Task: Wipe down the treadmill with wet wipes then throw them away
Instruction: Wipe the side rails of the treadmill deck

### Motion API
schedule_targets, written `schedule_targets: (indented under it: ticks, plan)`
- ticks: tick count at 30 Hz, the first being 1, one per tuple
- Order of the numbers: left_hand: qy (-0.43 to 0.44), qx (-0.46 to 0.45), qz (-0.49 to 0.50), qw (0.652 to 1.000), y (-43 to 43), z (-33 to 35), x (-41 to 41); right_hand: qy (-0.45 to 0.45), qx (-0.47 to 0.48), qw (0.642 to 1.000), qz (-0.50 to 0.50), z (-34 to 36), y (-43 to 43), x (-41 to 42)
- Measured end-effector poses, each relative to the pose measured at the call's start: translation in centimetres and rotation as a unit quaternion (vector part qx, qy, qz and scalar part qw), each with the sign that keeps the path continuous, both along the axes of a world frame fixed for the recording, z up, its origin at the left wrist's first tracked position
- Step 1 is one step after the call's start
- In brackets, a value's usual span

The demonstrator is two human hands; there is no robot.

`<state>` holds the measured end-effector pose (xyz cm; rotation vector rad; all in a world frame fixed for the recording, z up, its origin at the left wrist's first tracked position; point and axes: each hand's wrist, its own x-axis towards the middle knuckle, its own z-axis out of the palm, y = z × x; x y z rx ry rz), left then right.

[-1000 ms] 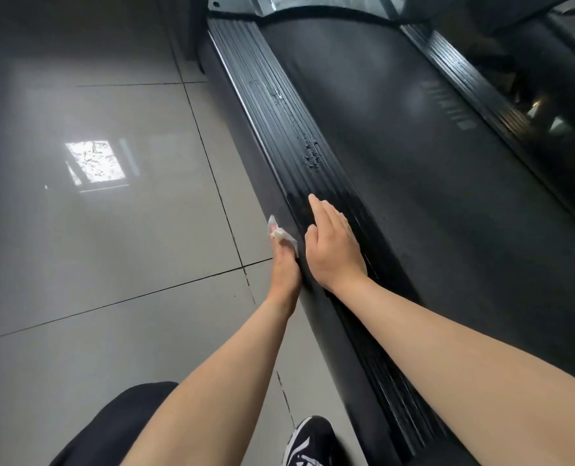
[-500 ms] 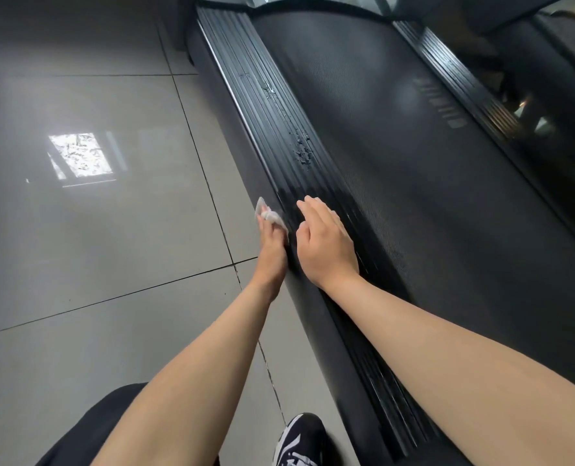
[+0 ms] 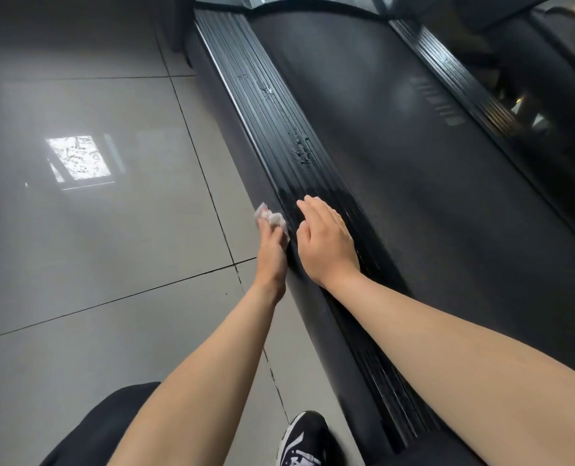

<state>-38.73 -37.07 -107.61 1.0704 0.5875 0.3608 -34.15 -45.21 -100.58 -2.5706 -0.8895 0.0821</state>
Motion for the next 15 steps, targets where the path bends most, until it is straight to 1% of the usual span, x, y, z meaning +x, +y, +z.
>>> schedule_targets:
  ticks: [4,6,11,15]
  plan:
    - [-0.038,0.075,-0.005,0.996,1.9,1.5,1.9,0.009,0.009,1.0,0.002,0.1,-0.1,0.1]
    - [-0.033,0.084,-0.004,0.996,1.2,0.7,1.5,0.008,0.012,1.0,0.003,0.0,-0.1,0.1]
    - [0.055,0.003,-0.038,0.998,-0.9,-1.4,-0.3,0.003,0.028,1.0,0.004,0.1,0.0,0.2]
    - [0.131,-0.055,-0.082,0.986,-0.5,-3.2,-0.6,-0.018,0.042,0.999,0.003,-0.1,0.1,0.4]
